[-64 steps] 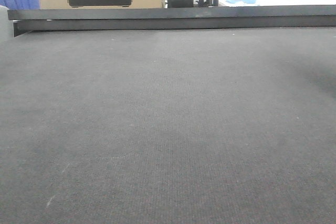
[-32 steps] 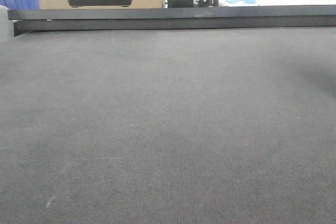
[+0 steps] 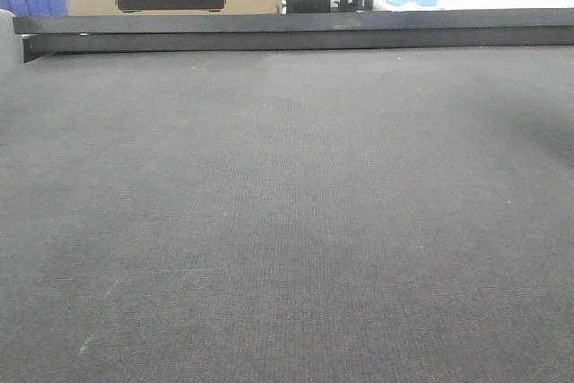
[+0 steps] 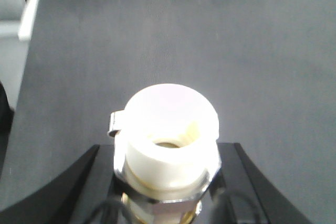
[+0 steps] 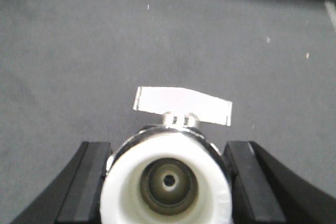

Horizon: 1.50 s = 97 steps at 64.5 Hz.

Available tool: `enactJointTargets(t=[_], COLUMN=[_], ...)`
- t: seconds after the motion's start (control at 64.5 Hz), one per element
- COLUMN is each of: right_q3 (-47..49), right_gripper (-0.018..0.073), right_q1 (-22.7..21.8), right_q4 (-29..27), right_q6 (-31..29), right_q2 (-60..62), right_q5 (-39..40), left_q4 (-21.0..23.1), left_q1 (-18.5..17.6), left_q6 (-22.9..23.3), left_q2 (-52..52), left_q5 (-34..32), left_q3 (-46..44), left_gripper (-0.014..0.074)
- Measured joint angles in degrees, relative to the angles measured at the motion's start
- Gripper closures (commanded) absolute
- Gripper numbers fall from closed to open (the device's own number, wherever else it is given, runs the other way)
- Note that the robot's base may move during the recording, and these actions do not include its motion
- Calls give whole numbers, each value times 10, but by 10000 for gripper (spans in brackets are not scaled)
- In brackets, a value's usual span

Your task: Place valve from conveyor to right shelf box

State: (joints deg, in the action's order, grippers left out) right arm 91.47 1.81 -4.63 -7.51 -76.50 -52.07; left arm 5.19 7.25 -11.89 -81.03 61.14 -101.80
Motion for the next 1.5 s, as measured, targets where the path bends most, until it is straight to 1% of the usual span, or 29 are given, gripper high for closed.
enactJointTargets(t=[0.124, 0.233, 1.225, 1.505], right_q3=[0, 0, 0, 0], right_gripper=[713, 713, 713, 713], right_q1=[0, 0, 0, 0], right_q4=[0, 0, 0, -1], right_q6=[0, 0, 0, 0], right_q2=[0, 0, 0, -1], right_q5=[26, 31, 32, 33], left_q4=[19, 27, 30, 30], left_q1=[0, 0, 0, 0], left_q6=[0, 0, 0, 0], left_q2=[-4, -4, -5, -5], left_q5=[-42, -56, -58, -84], left_q3=[0, 0, 0, 0], left_gripper=[708, 708, 708, 708])
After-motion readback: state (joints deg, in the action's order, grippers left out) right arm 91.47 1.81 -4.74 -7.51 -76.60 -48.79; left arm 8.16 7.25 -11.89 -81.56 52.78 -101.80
